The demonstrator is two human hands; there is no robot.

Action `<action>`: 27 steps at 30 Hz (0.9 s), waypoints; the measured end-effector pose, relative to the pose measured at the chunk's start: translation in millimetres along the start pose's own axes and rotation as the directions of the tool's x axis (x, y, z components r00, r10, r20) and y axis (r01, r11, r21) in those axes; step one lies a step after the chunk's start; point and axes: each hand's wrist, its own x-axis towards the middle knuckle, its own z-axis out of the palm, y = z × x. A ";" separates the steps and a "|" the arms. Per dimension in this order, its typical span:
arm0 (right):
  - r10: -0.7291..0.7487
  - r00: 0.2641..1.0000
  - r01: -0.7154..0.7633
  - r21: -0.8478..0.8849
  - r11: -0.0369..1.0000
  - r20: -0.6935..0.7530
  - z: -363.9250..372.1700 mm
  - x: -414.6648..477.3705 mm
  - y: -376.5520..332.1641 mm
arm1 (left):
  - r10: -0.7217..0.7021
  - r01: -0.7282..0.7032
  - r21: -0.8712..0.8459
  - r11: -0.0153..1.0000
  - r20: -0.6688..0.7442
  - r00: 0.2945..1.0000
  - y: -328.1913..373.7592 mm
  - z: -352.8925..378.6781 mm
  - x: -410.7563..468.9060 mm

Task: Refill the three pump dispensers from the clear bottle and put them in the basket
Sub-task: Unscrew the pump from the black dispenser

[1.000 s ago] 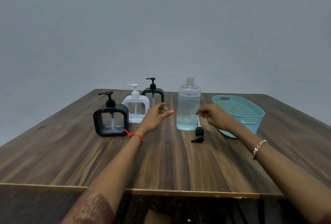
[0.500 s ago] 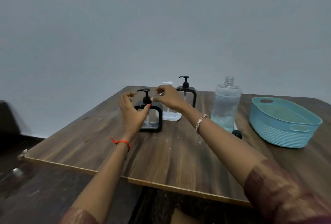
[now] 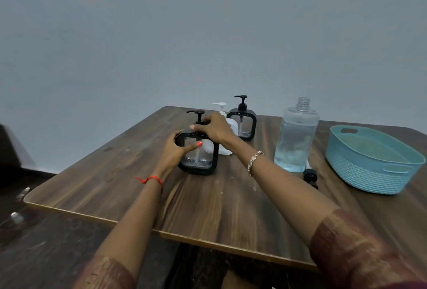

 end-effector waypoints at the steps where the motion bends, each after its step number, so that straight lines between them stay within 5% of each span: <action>1: -0.008 1.000 0.008 -0.006 1.000 0.010 -8.3 -2.3 1.3 | 0.005 -0.004 -0.013 1.000 0.020 1.000 2.6 3.2 -0.5; 9: -0.153 0.982 0.134 0.159 0.978 0.113 -83.8 -28.9 16.2 | 0.125 -0.078 -0.195 0.978 0.240 0.963 30.7 44.0 -13.2; 15: -0.239 0.898 -0.001 0.542 0.840 0.371 -135.7 -43.4 23.2 | 0.195 -0.112 -0.237 0.965 0.361 0.912 51.5 72.3 -18.1; 18: -0.182 0.944 -0.001 0.555 0.832 0.276 -145.8 -47.9 28.1 | 0.164 -0.110 -0.214 0.971 0.256 0.953 55.7 88.0 -19.3; 23: -0.038 0.995 0.039 0.008 0.999 -0.097 -138.8 -49.1 31.5 | 0.137 -0.117 -0.128 0.985 0.166 0.976 51.3 101.8 -17.8; 27: -0.014 0.994 0.033 0.177 0.984 -0.109 -145.3 -54.0 37.6 | 0.126 -0.106 -0.145 0.984 0.131 0.983 50.7 103.9 -19.8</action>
